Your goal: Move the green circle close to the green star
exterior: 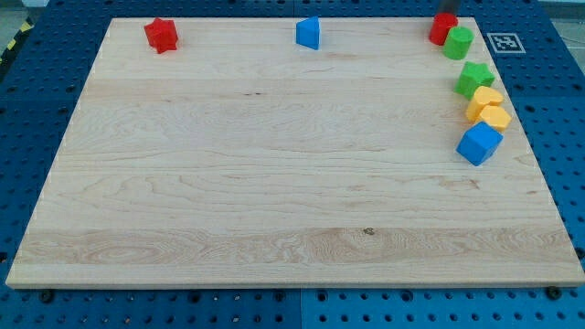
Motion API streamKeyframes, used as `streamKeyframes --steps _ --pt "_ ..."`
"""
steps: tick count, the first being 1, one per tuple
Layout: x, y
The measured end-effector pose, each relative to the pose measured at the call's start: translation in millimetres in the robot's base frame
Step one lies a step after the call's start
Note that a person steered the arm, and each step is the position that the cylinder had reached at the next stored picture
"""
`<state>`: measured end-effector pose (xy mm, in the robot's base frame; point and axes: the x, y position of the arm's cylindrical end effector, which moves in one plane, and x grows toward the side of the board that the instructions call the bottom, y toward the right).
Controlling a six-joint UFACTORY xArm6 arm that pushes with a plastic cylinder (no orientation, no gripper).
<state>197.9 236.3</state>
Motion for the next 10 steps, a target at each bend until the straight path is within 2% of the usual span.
streamKeyframes --steps 3,5,8,10 --pt "27 -29" --pt "28 -29" --pt "60 -35" --pt "65 -45"
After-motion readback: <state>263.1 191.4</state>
